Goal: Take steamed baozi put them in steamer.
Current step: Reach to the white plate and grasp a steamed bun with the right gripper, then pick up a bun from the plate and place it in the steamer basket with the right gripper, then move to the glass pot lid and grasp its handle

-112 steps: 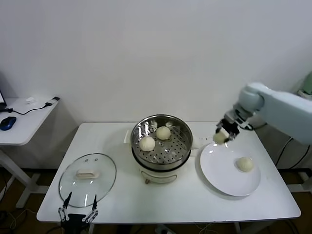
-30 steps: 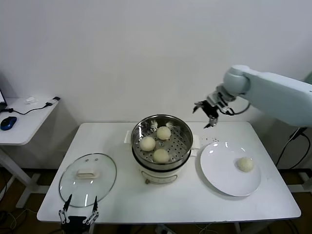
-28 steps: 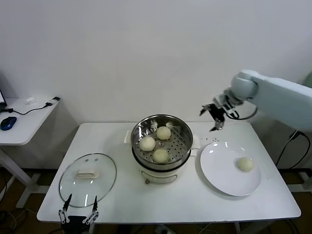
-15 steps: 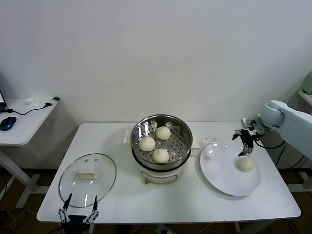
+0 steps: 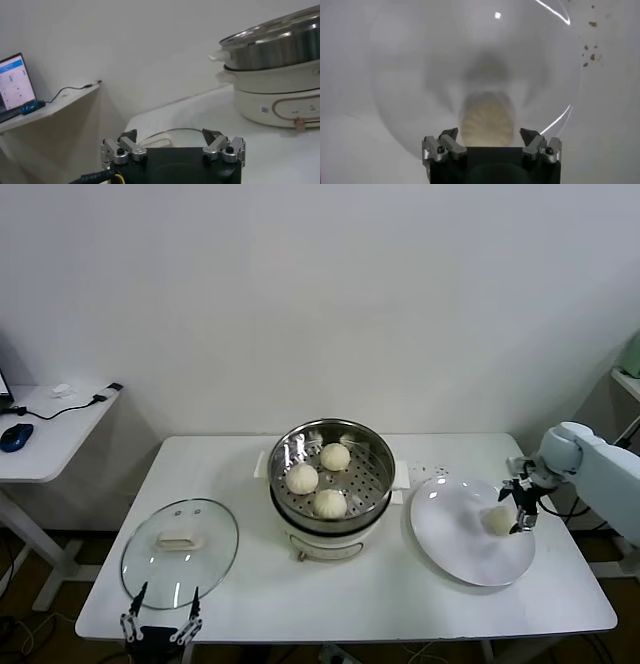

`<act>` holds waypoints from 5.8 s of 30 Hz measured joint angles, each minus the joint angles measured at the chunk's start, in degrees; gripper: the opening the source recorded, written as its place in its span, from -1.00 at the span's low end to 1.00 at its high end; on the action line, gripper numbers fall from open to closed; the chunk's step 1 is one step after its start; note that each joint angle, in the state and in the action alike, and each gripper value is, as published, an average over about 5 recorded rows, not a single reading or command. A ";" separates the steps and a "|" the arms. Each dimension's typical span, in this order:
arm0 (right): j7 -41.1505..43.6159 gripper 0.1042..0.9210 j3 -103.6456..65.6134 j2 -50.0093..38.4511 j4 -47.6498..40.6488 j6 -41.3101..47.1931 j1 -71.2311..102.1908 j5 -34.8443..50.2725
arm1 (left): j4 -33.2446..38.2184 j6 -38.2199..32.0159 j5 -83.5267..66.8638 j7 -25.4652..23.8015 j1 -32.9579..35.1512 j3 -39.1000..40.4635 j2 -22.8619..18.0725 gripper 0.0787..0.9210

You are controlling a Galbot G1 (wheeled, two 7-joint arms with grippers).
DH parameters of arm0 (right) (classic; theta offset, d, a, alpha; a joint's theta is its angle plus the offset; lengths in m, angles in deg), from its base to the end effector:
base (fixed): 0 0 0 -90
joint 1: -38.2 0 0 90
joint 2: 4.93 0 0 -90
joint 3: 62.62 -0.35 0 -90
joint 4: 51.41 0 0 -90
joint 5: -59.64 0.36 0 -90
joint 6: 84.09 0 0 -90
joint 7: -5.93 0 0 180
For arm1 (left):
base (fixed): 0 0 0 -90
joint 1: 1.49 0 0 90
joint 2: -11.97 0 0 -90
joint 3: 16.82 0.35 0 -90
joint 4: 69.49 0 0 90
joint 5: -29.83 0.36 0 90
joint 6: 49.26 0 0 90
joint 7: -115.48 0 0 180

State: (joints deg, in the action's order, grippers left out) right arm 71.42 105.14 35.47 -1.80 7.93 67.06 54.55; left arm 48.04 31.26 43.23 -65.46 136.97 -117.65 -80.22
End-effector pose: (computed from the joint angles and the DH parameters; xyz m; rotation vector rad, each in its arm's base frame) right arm 0.5379 -0.2705 -0.2300 1.1425 -1.3212 1.2125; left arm 0.0689 0.0529 -0.3579 0.1261 -2.8756 -0.4720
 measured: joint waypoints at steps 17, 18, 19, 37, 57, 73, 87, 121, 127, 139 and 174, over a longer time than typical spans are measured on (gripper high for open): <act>0.22 0.20 -2.37 2.00 -3.42 -0.46 1.76 -2.30 | -0.37 -0.15 -0.11 -0.04 0.06 0.19 -0.01 0.77; 0.22 0.17 -2.36 2.01 -3.46 -0.43 1.72 -2.19 | -0.36 -0.17 -0.13 -0.05 0.07 0.18 -0.01 0.77; 0.22 0.14 -2.33 2.00 -3.48 -0.40 1.67 -2.07 | -0.35 -0.19 -0.14 -0.05 0.08 0.18 -0.01 0.77; -0.63 0.05 9.15 2.23 -0.17 3.63 -10.48 11.33 | -0.67 -0.69 -0.61 -0.08 0.19 0.99 -0.01 0.77; -5.99 0.05 42.44 19.32 9.10 13.53 -43.15 51.34 | -2.96 -1.33 -1.76 -0.10 -1.74 4.63 -0.01 0.77; -12.71 0.05 52.47 29.57 13.14 17.46 -42.96 57.69 | -3.30 -1.62 -1.88 -0.02 -2.49 4.75 0.96 0.77; -14.53 0.08 54.31 32.35 12.36 18.27 -39.32 56.53 | -4.32 -1.26 -1.88 -0.11 -3.64 4.73 1.97 0.77; -20.16 0.76 44.60 13.59 21.52 9.03 -42.38 60.63 | -2.53 -0.93 -0.28 0.06 -3.52 3.83 2.30 0.77; -27.92 0.76 33.91 2.73 26.70 1.72 -33.47 61.18 | -1.56 -0.74 -0.02 0.21 -3.10 3.35 2.74 0.77; -41.55 0.76 -5.38 -10.15 36.32 -7.09 3.31 58.70 | 0.95 -0.46 1.20 0.51 -2.99 2.33 2.35 0.77; -48.80 0.76 -81.25 15.14 45.81 -8.54 74.79 35.80 | -8.06 2.22 66.66 8.26 -13.81 -2.52 4.96 0.77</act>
State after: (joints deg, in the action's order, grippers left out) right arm 22.61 23.88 50.61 44.01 -0.61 141.85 90.35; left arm 39.98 33.48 109.89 -57.20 123.16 -120.17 -75.26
